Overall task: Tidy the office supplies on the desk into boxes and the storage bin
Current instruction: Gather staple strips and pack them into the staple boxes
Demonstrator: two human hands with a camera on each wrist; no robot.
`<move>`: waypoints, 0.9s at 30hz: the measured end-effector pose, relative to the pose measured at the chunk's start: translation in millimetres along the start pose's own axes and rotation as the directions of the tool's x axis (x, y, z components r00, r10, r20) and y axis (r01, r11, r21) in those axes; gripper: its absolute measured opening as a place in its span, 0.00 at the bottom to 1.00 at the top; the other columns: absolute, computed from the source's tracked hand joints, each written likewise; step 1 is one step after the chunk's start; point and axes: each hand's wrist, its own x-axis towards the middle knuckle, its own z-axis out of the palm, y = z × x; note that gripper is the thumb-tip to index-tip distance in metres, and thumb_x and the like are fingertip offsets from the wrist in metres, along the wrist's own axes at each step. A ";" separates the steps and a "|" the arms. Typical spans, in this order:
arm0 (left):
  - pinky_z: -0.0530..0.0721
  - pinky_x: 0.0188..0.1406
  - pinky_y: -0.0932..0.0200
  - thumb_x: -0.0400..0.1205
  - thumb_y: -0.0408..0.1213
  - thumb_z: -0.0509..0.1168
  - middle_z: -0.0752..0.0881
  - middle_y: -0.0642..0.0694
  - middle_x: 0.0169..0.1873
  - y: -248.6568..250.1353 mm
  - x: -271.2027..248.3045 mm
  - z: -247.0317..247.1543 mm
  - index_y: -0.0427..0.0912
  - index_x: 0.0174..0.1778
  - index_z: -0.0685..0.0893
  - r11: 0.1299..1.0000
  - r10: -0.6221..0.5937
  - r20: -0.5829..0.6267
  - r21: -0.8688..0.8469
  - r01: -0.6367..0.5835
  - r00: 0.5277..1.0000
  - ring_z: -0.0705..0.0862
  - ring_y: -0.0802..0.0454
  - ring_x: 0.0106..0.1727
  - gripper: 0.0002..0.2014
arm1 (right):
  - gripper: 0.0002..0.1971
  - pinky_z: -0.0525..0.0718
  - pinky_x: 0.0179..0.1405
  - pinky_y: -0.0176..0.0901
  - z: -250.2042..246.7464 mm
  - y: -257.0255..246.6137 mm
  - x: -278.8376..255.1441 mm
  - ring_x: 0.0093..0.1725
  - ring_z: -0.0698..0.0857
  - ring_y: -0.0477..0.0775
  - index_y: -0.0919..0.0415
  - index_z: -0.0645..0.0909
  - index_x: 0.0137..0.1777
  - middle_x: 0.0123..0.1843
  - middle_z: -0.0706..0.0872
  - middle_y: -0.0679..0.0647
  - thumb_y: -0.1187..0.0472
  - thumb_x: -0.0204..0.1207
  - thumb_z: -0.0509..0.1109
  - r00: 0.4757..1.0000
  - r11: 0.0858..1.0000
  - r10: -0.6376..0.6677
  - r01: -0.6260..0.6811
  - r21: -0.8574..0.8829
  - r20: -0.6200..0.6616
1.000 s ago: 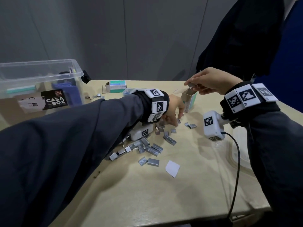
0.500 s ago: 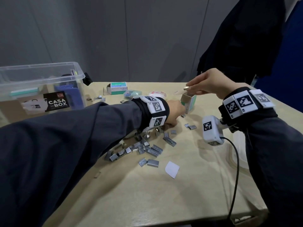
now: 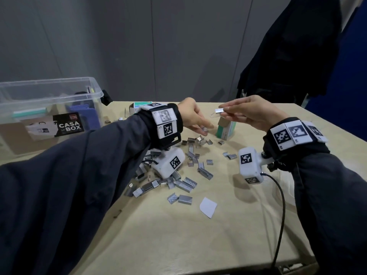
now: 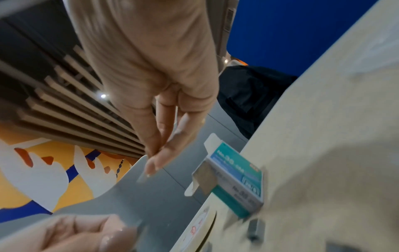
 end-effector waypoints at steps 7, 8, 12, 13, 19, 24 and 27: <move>0.90 0.46 0.59 0.70 0.20 0.76 0.89 0.28 0.44 -4.5 -9.0 -10.0 0.18 0.52 0.84 0.933 -0.082 -0.003 -0.353 0.076 0.997 0.91 0.41 0.43 0.16 | 0.04 0.89 0.44 0.33 8.7 -0.3 2.3 0.39 0.91 0.47 0.67 0.88 0.47 0.41 0.92 0.58 0.70 0.73 0.75 0.991 0.997 0.060 -0.055 -0.048 0.117; 0.90 0.45 0.59 0.69 0.20 0.77 0.89 0.27 0.47 -5.0 -10.1 -10.0 0.18 0.53 0.84 0.920 -0.091 -0.015 -0.385 0.078 0.996 0.91 0.40 0.44 0.18 | 0.05 0.89 0.46 0.34 8.9 0.1 2.7 0.39 0.91 0.47 0.68 0.88 0.48 0.41 0.92 0.59 0.71 0.73 0.75 0.989 0.997 0.064 -0.059 -0.044 0.136; 0.90 0.39 0.61 0.69 0.20 0.77 0.88 0.26 0.48 -5.7 -11.7 -10.6 0.17 0.58 0.81 0.891 -0.102 -0.051 -0.450 0.068 0.994 0.92 0.40 0.43 0.23 | 0.06 0.89 0.38 0.31 10.8 1.2 2.3 0.37 0.90 0.45 0.68 0.88 0.49 0.39 0.91 0.57 0.71 0.73 0.74 0.984 0.995 0.073 -0.062 -0.073 0.164; 0.90 0.37 0.61 0.69 0.19 0.76 0.88 0.26 0.47 -4.9 -11.2 -10.6 0.17 0.59 0.81 0.886 -0.105 -0.060 -0.459 0.066 0.993 0.92 0.40 0.41 0.23 | 0.06 0.88 0.37 0.30 11.2 1.7 2.4 0.37 0.90 0.45 0.68 0.88 0.48 0.40 0.91 0.58 0.71 0.73 0.74 0.983 0.996 0.071 -0.059 -0.072 0.168; 0.90 0.35 0.61 0.73 0.15 0.71 0.89 0.28 0.37 5.4 -10.9 -14.3 0.20 0.55 0.79 0.816 -0.109 -0.073 -0.575 0.048 0.991 0.91 0.39 0.37 0.15 | 0.14 0.87 0.41 0.30 9.7 -0.3 0.0 0.47 0.91 0.48 0.67 0.89 0.56 0.49 0.92 0.58 0.68 0.69 0.77 0.976 0.990 -0.040 0.069 -0.126 0.213; 0.91 0.36 0.55 0.73 0.14 0.71 0.87 0.24 0.46 18.3 -7.0 -6.3 0.25 0.57 0.78 0.839 -0.113 -0.135 -0.544 0.022 0.984 0.90 0.37 0.38 0.18 | 0.09 0.89 0.39 0.32 0.8 -8.9 5.8 0.42 0.92 0.48 0.65 0.90 0.50 0.43 0.93 0.60 0.65 0.71 0.77 0.992 0.997 -0.035 0.043 -0.060 0.125; 0.91 0.38 0.54 0.73 0.14 0.71 0.86 0.23 0.48 24.5 1.6 5.7 0.25 0.57 0.77 0.849 -0.102 -0.208 -0.529 -0.024 0.973 0.89 0.36 0.39 0.18 | 0.08 0.89 0.39 0.32 -4.9 -15.5 9.2 0.40 0.91 0.48 0.67 0.89 0.50 0.41 0.93 0.58 0.67 0.72 0.77 0.994 0.991 -0.079 0.086 -0.099 0.077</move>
